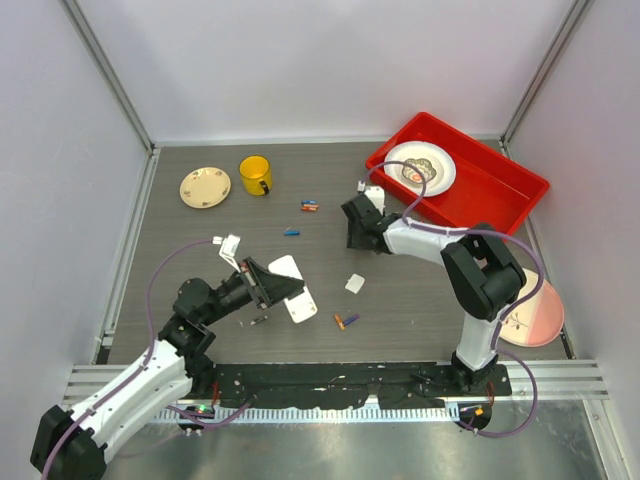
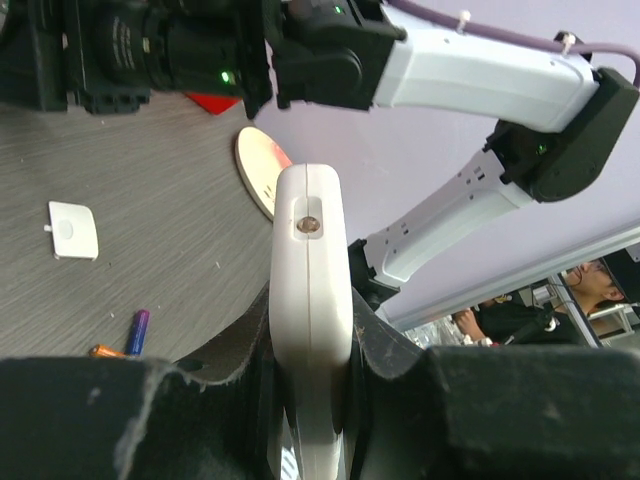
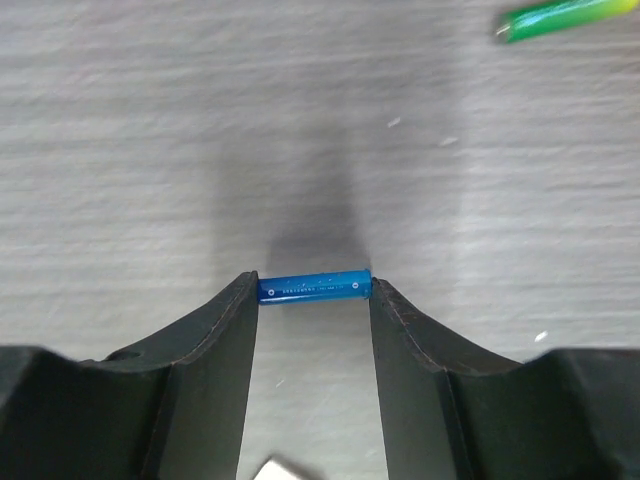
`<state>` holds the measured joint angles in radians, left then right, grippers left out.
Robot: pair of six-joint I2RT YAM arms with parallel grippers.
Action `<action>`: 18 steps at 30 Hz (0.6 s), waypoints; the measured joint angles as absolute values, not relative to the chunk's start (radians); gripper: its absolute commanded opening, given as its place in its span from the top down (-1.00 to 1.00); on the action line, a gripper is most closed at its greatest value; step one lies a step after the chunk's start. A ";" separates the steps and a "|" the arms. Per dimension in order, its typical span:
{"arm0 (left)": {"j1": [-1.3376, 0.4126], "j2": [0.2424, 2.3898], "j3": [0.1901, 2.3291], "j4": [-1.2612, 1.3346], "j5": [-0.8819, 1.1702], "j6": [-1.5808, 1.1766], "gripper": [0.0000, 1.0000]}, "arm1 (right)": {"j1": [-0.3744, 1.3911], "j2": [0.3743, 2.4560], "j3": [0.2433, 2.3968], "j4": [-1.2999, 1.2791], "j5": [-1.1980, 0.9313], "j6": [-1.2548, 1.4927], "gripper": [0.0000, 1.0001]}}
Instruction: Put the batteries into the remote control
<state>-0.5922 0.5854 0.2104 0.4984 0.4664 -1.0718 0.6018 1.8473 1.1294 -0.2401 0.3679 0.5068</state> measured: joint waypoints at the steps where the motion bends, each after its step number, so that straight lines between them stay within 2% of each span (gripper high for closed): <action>1: -0.592 0.580 0.210 0.496 0.460 -1.069 0.99 | 0.624 1.839 1.126 -0.247 0.372 0.526 0.84; 10: -0.592 0.532 0.205 0.450 0.402 -1.065 0.99 | 0.839 1.808 1.115 -0.281 0.422 0.742 0.89; 18: -0.592 0.432 0.197 0.385 0.349 -1.062 0.99 | 0.930 1.887 1.177 -0.364 0.496 0.878 0.85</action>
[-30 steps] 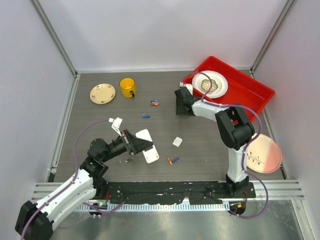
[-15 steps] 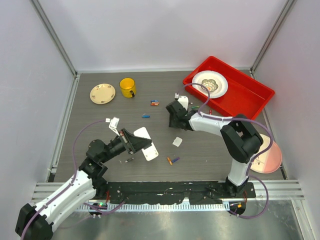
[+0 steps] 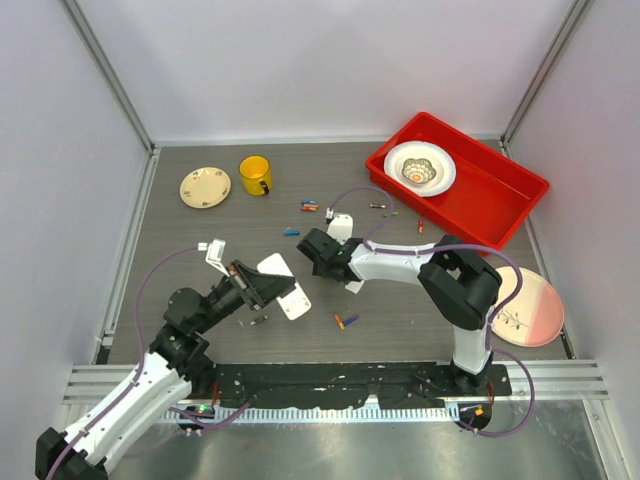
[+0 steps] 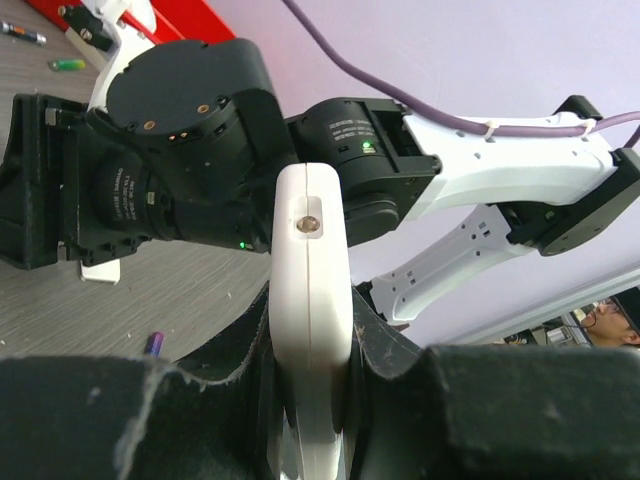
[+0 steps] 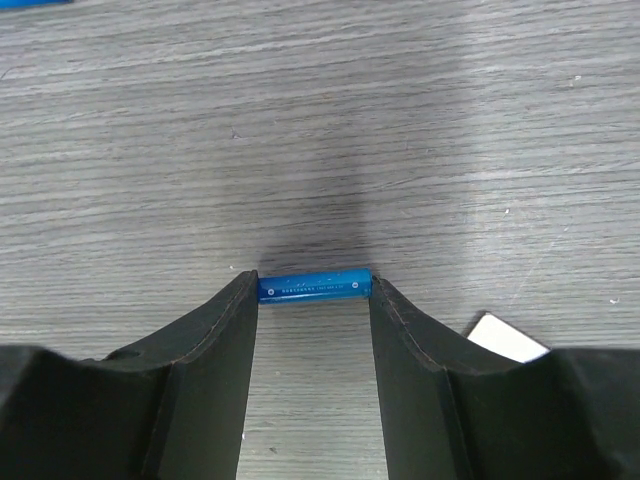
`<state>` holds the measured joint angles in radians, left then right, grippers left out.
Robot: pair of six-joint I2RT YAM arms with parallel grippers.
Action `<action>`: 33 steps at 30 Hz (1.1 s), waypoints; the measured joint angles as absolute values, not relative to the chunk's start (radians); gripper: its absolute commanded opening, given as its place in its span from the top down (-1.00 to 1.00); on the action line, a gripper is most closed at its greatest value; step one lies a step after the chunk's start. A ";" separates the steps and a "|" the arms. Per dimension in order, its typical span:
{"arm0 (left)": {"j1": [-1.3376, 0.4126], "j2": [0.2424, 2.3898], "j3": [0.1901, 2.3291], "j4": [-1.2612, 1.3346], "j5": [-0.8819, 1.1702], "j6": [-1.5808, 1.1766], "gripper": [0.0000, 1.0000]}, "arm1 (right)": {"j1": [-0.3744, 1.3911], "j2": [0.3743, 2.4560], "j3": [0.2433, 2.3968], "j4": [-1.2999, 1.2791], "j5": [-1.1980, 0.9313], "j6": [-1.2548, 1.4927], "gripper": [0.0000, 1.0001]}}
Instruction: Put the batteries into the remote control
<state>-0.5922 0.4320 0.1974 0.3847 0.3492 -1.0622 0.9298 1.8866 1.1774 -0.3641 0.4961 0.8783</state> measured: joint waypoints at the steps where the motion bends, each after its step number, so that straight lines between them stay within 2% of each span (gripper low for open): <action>1: -0.592 0.419 0.196 0.376 0.345 -1.062 0.99 | 0.932 1.892 1.184 -0.373 0.502 0.888 0.82; 4: -0.592 0.376 0.194 0.353 0.332 -1.061 0.99 | 0.933 1.903 1.200 -0.388 0.512 0.898 0.53; 5: -0.592 0.364 0.193 0.345 0.330 -1.061 0.99 | 0.933 1.906 1.203 -0.391 0.513 0.897 0.35; 8: -0.592 0.335 0.187 0.319 0.319 -1.062 0.99 | 0.933 1.912 1.215 -0.400 0.511 0.897 0.17; 16: -0.592 0.308 0.184 0.273 0.309 -1.062 0.99 | 0.933 1.914 1.220 -0.406 0.492 0.893 -0.05; 20: -0.592 0.308 0.184 0.265 0.309 -1.061 0.99 | 0.932 1.914 1.221 -0.403 0.474 0.889 -0.27; 23: -0.592 0.311 0.184 0.263 0.310 -1.061 0.99 | 0.932 1.911 1.220 -0.387 0.456 0.887 -0.36; 33: -0.592 0.295 0.184 0.239 0.310 -1.061 0.99 | 0.933 1.830 1.165 -0.390 0.445 0.786 -0.34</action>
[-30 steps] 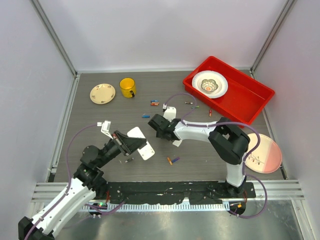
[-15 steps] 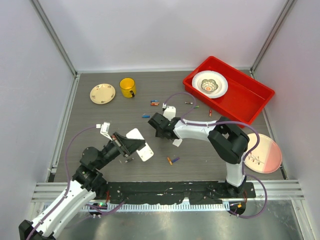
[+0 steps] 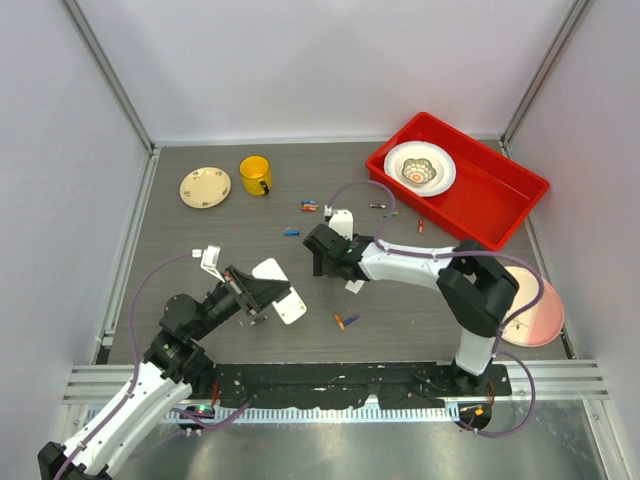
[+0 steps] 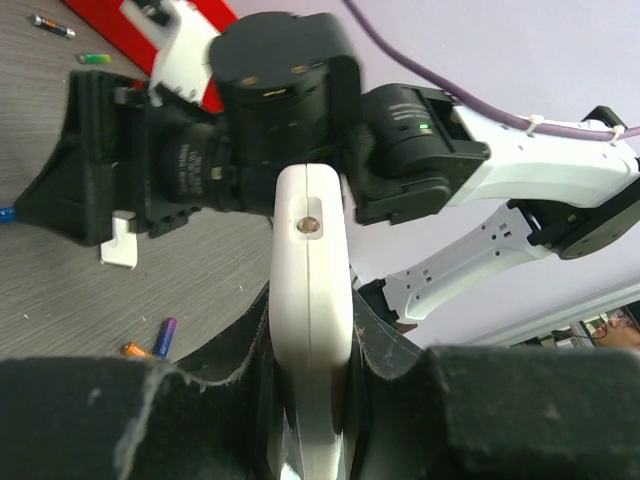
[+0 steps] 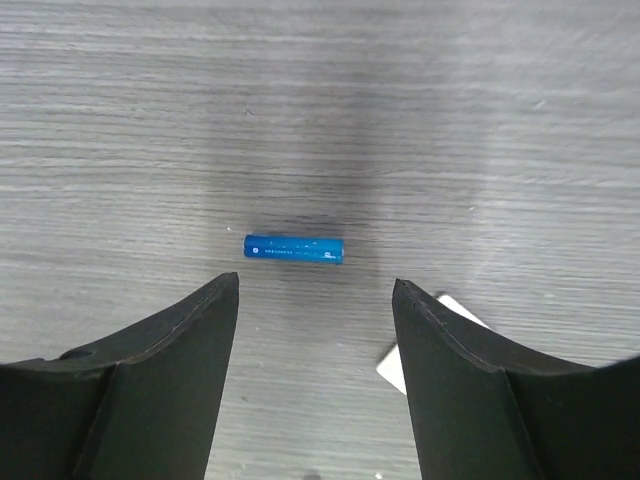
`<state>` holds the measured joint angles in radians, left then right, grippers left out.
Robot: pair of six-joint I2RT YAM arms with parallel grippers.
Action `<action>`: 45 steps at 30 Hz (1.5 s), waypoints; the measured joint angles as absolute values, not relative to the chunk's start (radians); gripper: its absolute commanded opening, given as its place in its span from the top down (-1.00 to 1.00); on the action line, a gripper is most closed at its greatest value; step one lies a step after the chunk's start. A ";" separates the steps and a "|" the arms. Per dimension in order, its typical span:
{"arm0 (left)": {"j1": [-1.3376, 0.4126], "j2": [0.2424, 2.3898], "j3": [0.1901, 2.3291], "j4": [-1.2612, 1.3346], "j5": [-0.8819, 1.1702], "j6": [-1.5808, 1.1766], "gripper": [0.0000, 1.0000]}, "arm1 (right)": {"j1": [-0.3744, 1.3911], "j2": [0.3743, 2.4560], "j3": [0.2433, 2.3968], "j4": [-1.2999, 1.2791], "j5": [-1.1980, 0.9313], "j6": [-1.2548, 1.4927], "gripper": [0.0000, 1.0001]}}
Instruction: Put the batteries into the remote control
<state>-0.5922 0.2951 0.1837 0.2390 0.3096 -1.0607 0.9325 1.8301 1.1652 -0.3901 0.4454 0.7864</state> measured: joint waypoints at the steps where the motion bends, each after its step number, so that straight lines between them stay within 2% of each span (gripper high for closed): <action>1: -0.592 0.289 0.184 0.233 0.309 -1.059 0.99 | 0.933 1.803 1.156 -0.390 0.453 0.748 -0.29; 5: -0.592 0.279 0.184 0.214 0.309 -1.047 0.99 | 0.920 1.697 1.109 -0.311 0.426 0.514 -0.12; 10: -0.592 0.279 0.184 0.207 0.309 -1.037 0.99 | 0.899 1.644 1.027 -0.126 0.313 0.232 -0.18; 13: -0.592 0.279 0.184 0.208 0.313 -1.037 0.99 | 0.875 1.684 1.050 -0.146 0.206 0.114 -0.11; 17: -0.592 0.280 0.184 0.212 0.317 -1.039 0.99 | 0.847 1.763 1.117 -0.162 0.092 0.002 -0.20; 31: -0.592 0.302 0.183 0.219 0.322 -1.039 0.99 | 0.822 1.810 1.119 -0.190 -0.027 -0.096 0.11; 39: -0.592 0.315 0.183 0.220 0.326 -1.039 0.99 | 0.822 1.861 1.136 -0.200 -0.018 -0.099 0.15; 45: -0.592 0.311 0.183 0.220 0.326 -1.039 0.99 | 0.822 1.877 1.153 -0.204 -0.014 -0.099 0.27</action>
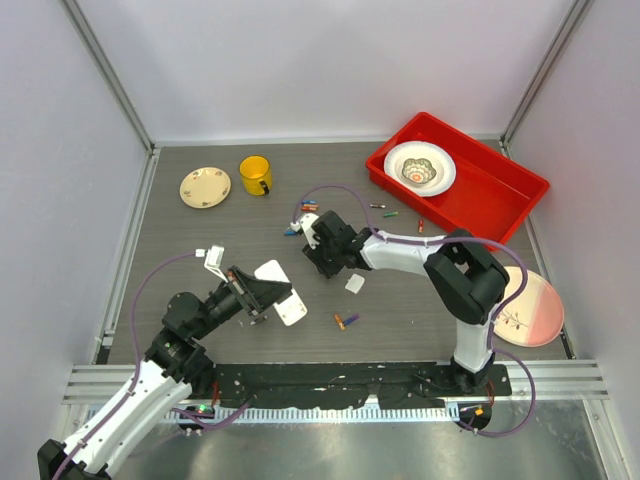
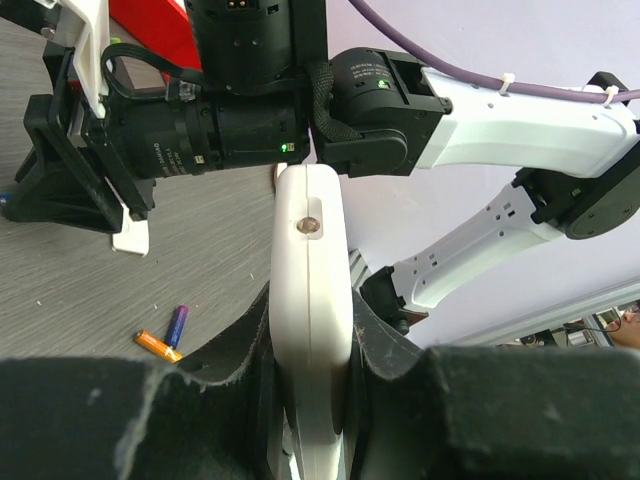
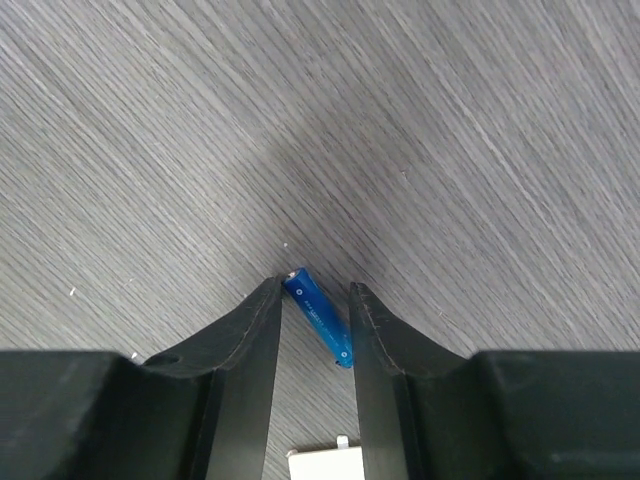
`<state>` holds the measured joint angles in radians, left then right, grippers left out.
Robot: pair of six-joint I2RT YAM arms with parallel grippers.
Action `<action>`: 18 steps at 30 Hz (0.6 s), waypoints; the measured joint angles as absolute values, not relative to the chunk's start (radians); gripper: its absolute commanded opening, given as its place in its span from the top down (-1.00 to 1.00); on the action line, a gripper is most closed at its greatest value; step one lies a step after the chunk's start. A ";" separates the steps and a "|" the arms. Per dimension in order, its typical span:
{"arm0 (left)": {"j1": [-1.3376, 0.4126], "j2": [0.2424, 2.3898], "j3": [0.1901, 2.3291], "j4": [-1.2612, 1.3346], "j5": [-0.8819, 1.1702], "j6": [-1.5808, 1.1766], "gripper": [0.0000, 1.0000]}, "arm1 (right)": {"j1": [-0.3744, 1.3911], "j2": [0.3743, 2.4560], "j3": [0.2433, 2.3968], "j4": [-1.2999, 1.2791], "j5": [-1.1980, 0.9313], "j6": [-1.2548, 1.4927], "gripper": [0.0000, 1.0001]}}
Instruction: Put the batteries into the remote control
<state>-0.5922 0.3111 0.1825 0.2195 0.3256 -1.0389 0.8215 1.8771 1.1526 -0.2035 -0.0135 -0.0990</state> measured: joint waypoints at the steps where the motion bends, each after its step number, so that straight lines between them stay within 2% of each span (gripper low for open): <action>1: -0.592 0.311 0.183 0.219 0.326 -1.039 0.99 | 0.822 1.879 1.155 -0.204 -0.009 -0.099 0.29; 11: -0.592 0.311 0.183 0.220 0.325 -1.039 0.99 | 0.822 1.892 1.173 -0.211 0.016 -0.084 0.60; 12: -0.592 0.311 0.183 0.220 0.325 -1.039 0.99 | 0.822 1.893 1.173 -0.213 0.016 -0.080 0.89; 13: -0.592 0.312 0.183 0.220 0.325 -1.039 0.99 | 0.822 1.893 1.174 -0.216 0.017 -0.076 0.98; 18: -0.592 0.327 0.183 0.230 0.325 -1.040 0.99 | 0.822 1.895 1.183 -0.226 0.061 -0.031 0.99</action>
